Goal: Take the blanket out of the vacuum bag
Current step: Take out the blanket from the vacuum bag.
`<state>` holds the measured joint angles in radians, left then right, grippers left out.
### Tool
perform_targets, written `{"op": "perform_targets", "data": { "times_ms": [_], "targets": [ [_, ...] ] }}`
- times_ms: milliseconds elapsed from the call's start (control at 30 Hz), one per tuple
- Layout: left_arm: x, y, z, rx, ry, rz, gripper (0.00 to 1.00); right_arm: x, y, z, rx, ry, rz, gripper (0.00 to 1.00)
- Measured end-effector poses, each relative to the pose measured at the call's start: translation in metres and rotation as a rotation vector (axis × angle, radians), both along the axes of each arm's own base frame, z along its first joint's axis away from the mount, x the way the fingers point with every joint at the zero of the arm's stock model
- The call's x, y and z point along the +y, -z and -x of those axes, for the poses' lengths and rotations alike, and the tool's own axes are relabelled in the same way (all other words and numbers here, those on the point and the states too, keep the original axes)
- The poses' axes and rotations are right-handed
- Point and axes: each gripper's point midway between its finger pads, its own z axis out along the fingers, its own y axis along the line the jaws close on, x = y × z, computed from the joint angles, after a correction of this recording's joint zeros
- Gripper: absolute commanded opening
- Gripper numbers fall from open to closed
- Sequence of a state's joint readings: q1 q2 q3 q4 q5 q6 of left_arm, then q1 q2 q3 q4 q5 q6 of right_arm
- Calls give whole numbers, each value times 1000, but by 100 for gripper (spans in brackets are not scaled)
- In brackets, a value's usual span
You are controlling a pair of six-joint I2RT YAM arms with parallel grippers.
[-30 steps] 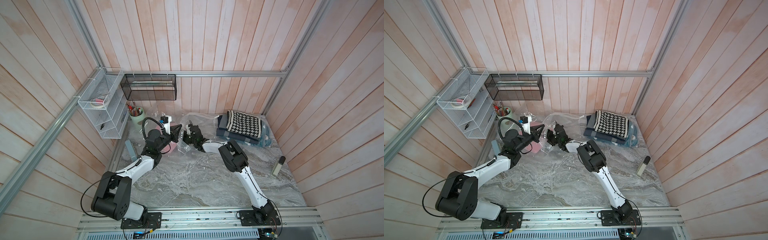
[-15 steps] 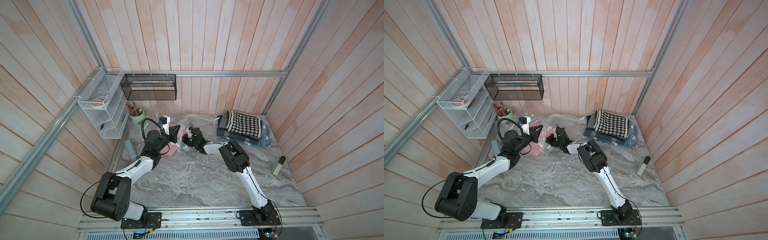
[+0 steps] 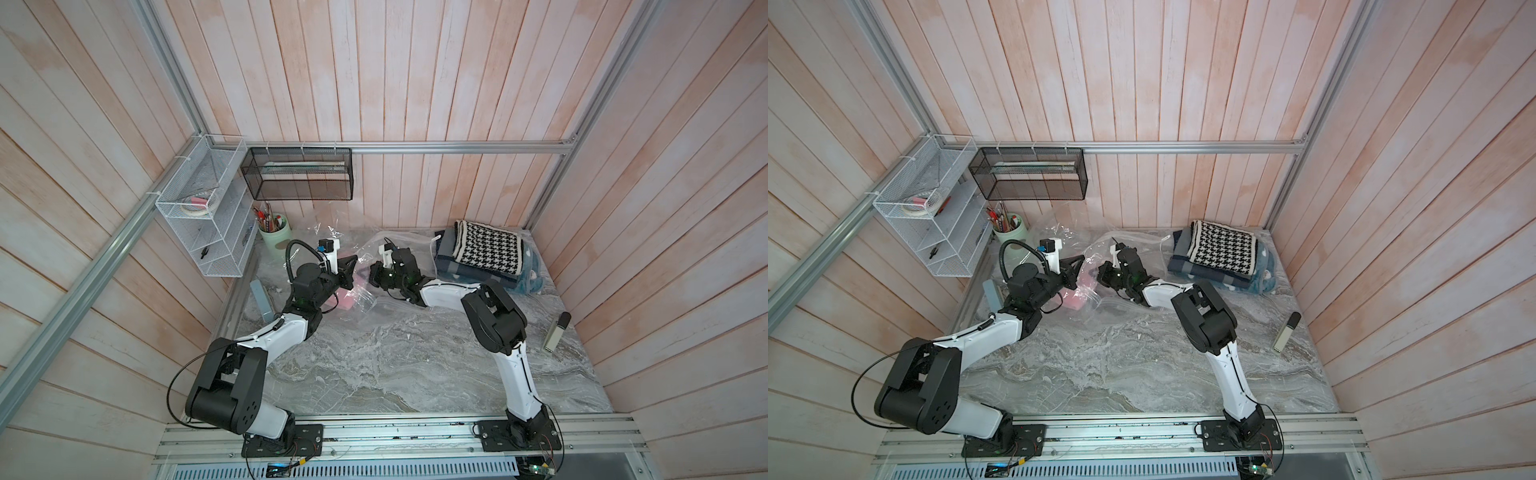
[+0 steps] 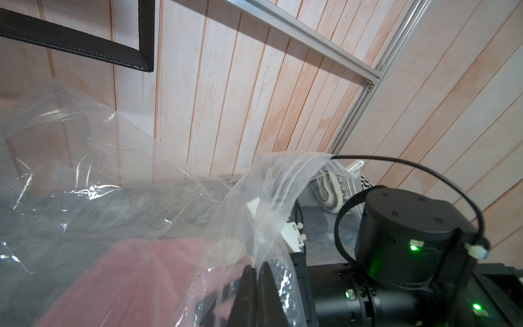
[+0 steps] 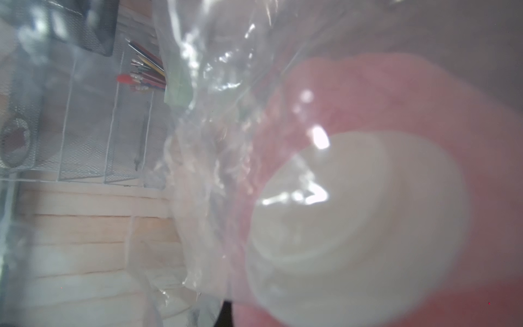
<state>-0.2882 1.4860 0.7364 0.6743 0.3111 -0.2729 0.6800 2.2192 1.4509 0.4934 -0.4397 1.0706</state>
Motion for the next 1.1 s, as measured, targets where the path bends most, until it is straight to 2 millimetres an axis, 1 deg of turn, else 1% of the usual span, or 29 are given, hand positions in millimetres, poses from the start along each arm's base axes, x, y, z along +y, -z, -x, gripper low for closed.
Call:
{"op": "perform_targets", "data": {
  "times_ms": [133, 200, 300, 400, 533, 633, 833, 933, 1000, 1033, 1100],
  "targets": [
    [2, 7, 1, 14, -12, -5, 0, -4, 13, 6, 27, -6, 25, 0],
    [3, 9, 1, 18, -17, -7, 0, -6, 14, 9, 27, -11, 36, 0],
    [5, 13, 1, 26, -29, -11, 0, -17, 11, 22, 33, -14, 48, 0],
    [7, 19, 2, 37, -35, -22, 0, -27, -1, 34, 26, -16, 50, 0],
    [9, 23, 2, 43, -43, -30, 0, -36, -20, 42, -3, -24, 36, 0],
    [11, 25, 3, 46, -44, -28, 0, -42, -28, 45, -14, -26, 22, 0],
    [10, 35, 5, 70, -36, -18, 0, -47, -33, 38, -12, -14, 23, 0],
    [11, 36, 6, 70, -38, -16, 0, -43, -49, 29, -29, -19, 12, 0],
    [11, 35, 5, 64, -41, -15, 0, -38, -67, 24, -54, -29, -8, 0],
    [11, 34, 5, 63, -42, -14, 0, -36, -74, 23, -66, -33, -17, 0],
    [12, 35, 5, 64, -49, -16, 0, -33, -82, 25, -77, -38, -25, 0]
  ]
}}
